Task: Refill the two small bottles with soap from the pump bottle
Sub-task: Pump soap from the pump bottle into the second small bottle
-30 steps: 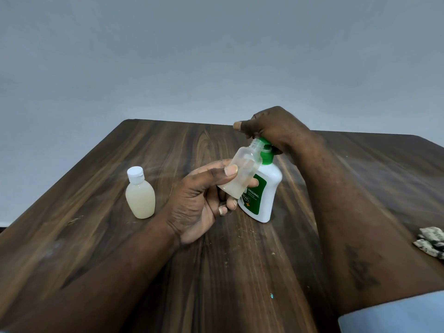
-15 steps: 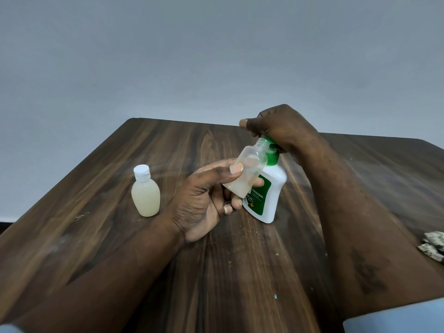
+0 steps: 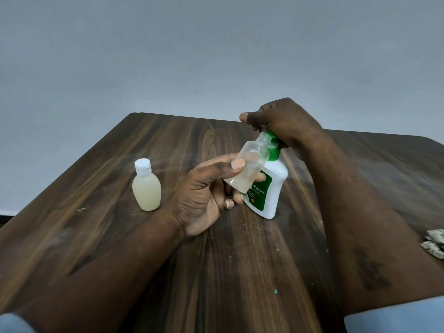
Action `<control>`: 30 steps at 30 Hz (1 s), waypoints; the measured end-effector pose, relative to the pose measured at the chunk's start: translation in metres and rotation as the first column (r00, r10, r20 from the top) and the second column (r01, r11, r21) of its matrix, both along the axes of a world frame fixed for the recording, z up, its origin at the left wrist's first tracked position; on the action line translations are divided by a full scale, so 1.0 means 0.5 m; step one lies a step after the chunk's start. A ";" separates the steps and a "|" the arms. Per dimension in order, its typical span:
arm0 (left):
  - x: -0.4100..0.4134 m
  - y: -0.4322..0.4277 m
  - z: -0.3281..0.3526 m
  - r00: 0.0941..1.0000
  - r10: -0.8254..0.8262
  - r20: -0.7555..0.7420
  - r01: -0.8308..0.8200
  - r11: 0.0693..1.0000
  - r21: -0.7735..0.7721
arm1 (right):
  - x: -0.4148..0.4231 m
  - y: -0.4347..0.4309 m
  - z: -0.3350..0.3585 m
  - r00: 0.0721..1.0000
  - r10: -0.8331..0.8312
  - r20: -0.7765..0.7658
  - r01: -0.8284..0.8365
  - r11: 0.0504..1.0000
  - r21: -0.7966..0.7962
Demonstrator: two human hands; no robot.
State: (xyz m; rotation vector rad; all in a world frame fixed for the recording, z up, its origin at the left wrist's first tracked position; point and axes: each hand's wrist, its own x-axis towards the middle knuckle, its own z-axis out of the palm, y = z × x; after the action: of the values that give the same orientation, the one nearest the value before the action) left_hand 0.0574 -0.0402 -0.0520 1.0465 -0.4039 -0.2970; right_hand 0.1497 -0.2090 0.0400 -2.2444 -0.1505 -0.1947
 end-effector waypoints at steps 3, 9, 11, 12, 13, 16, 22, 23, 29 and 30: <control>0.001 0.001 -0.003 1.000 0.025 -0.002 -0.025 1.000 0.001 | 0.003 0.001 -0.004 1.000 0.018 -0.013 -0.018 0.999 -0.029; 0.002 -0.002 -0.006 1.000 0.022 -0.012 -0.023 1.000 -0.012 | 0.005 -0.006 -0.009 0.999 0.007 -0.044 -0.007 1.000 0.011; 0.003 -0.001 -0.005 1.000 0.018 -0.014 -0.018 1.000 -0.023 | 0.005 -0.008 -0.006 1.000 -0.003 -0.024 0.003 1.000 0.014; 0.004 -0.001 -0.005 1.000 0.016 -0.015 -0.017 1.000 -0.027 | 0.006 -0.008 -0.004 1.000 -0.004 -0.013 0.004 1.000 0.017; 0.005 -0.001 -0.005 1.000 0.017 -0.016 -0.018 0.999 -0.028 | 0.007 -0.009 -0.003 1.000 -0.005 -0.003 0.005 1.000 0.020; 0.007 0.000 -0.006 1.000 0.024 -0.020 -0.024 0.999 -0.033 | 0.007 -0.009 -0.003 1.000 0.001 -0.008 -0.001 0.999 0.033; 0.008 0.003 -0.008 1.000 0.014 -0.015 -0.014 0.999 -0.030 | 0.011 -0.008 -0.015 0.997 0.025 -0.071 -0.019 0.996 0.086; 0.008 0.004 -0.009 1.000 0.012 -0.017 -0.012 0.999 -0.029 | 0.011 -0.009 -0.017 0.997 0.026 -0.078 -0.019 0.995 0.098; 0.007 0.002 -0.006 1.000 0.008 -0.011 -0.008 1.000 -0.016 | 0.008 -0.012 -0.011 0.998 0.035 -0.056 -0.030 0.995 0.091; 0.008 0.002 -0.006 1.000 0.009 -0.011 -0.010 1.000 -0.018 | 0.008 -0.012 -0.010 0.998 0.033 -0.045 -0.029 0.995 0.091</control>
State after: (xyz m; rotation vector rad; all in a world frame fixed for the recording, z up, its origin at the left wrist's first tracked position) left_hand 0.0613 -0.0393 -0.0550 1.0287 -0.3911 -0.2900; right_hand 0.1539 -0.2151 0.0352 -2.1532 -0.1484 -0.1303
